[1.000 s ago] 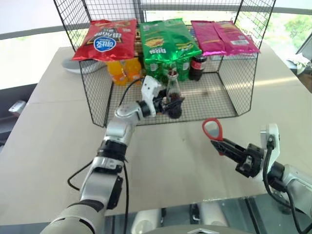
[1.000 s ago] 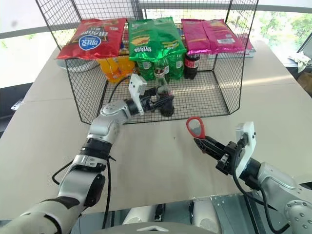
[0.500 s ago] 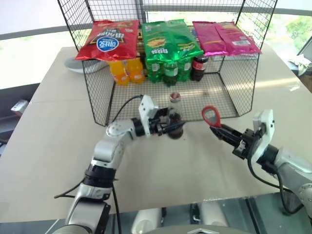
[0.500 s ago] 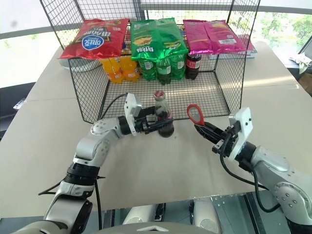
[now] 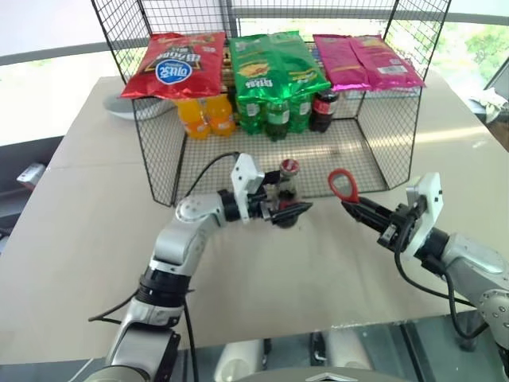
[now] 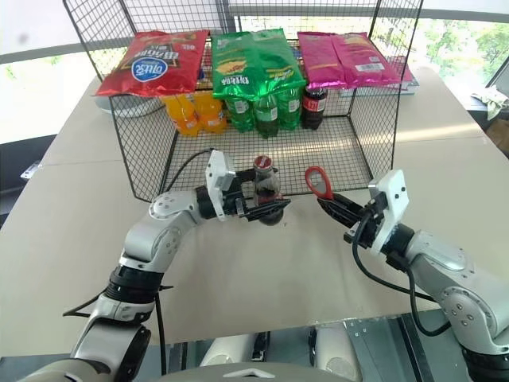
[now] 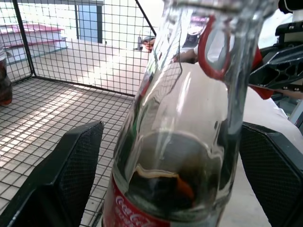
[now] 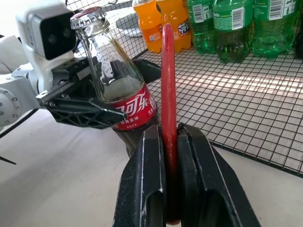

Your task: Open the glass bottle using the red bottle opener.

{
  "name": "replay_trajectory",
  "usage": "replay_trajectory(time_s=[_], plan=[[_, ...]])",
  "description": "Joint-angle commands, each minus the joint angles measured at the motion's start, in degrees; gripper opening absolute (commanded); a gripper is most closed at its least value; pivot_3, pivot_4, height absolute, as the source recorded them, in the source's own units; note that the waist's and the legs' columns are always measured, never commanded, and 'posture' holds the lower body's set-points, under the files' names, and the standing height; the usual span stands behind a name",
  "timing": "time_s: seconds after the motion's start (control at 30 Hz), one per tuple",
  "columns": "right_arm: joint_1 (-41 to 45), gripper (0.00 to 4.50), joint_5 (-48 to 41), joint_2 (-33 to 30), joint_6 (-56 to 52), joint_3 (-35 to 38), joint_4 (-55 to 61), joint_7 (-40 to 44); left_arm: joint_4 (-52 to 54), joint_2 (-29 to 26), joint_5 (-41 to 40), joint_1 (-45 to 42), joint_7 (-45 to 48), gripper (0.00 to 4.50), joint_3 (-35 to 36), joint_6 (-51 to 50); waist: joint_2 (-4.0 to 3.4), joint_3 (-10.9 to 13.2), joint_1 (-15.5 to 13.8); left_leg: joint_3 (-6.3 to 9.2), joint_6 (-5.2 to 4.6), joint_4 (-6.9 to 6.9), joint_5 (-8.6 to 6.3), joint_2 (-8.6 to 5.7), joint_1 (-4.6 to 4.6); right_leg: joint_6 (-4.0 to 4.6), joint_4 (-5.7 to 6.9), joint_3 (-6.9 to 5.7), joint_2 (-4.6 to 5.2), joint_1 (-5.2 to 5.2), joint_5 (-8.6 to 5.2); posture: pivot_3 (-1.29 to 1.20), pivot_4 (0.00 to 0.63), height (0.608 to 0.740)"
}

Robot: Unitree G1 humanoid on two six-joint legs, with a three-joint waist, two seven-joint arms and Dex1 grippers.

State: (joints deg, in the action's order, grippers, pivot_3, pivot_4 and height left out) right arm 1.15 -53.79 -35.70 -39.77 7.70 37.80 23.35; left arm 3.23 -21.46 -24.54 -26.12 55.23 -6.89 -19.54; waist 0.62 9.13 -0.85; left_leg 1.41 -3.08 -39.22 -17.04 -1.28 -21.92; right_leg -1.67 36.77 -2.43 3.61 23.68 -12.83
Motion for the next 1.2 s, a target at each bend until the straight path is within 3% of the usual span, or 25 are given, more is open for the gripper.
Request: replay_trajectory(time_s=[0.03, 0.33, 0.43, 0.53, 0.8, 1.03, 1.2], plan=[[0.95, 0.00, 0.83, 0.24, 1.26, 0.88, 1.56, 0.41, 2.08, -0.73, -1.36, -1.14, 0.06, 4.45, 1.77, -0.29, 0.00, 0.00, 0.01, 0.00, 0.00, 0.00, 0.00, 0.00, 0.00, 0.00, 0.00, 0.00, 0.00, 0.00, 0.00, 0.00, 0.150, 0.740], [3.12, 0.00, 4.62, 0.47, 2.51, -0.25, 2.75, 0.95, 3.63, -0.98, -2.83, -0.80, -0.47, 4.45, 2.63, -1.90, 0.00, 0.00, 0.00, 0.00, 0.12, 0.00, 0.07, 0.00, 0.00, 0.00, 0.00, 0.00, 0.00, 0.00, 0.00, 0.00, 0.150, 0.740], [4.62, 0.00, 5.93, 0.32, 2.79, -0.95, 3.11, 0.93, 3.83, -1.25, -2.75, -0.40, -0.19, 3.66, 2.19, -2.01, 0.00, 0.00, 0.02, 0.00, 0.21, 0.00, 0.12, 0.00, 0.00, 0.00, 0.00, 0.00, -0.01, 0.00, 0.00, 0.00, 0.150, 0.740], [7.09, 0.00, 9.22, 0.20, 3.58, -2.99, 3.88, 0.82, 3.69, -1.44, -2.24, 0.29, 0.30, 2.28, 1.47, -1.77, 0.00, 0.00, 0.03, -0.02, 0.23, -0.01, 0.13, -0.01, 0.01, 0.00, 0.01, 0.02, 0.00, 0.00, 0.00, 0.00, 0.150, 0.740], [11.69, 0.00, 24.86, -0.23, 9.70, -12.41, 3.23, 2.20, 3.06, -1.85, -1.68, 0.21, 0.88, 2.30, 0.95, -1.35, 0.00, 0.00, -0.01, 0.01, 0.25, 0.00, 0.14, -0.02, 0.00, 0.00, 0.00, -0.02, -0.02, 0.01, 0.00, 0.00, 0.150, 0.740], [17.61, 0.00, 50.27, 1.28, 27.36, -21.79, -4.98, -1.58, 2.39, -2.08, -1.53, -0.45, 1.96, 2.30, 0.91, -0.94, -0.01, 0.00, 0.06, -0.05, 0.28, 0.00, 0.16, -0.02, 0.06, 0.00, 0.03, 0.03, -0.06, 0.02, 0.00, 0.00, 0.150, 0.740], [17.00, 0.00, 59.59, 3.31, 37.42, -25.24, -10.31, -1.86, 1.98, -1.92, -1.40, -0.92, 2.17, 2.30, 0.90, -0.92, 0.00, 0.00, 0.08, -0.06, 0.33, 0.01, 0.19, -0.04, 0.02, 0.00, 0.00, 0.04, -0.03, 0.03, 0.00, 0.00, 0.150, 0.740]])
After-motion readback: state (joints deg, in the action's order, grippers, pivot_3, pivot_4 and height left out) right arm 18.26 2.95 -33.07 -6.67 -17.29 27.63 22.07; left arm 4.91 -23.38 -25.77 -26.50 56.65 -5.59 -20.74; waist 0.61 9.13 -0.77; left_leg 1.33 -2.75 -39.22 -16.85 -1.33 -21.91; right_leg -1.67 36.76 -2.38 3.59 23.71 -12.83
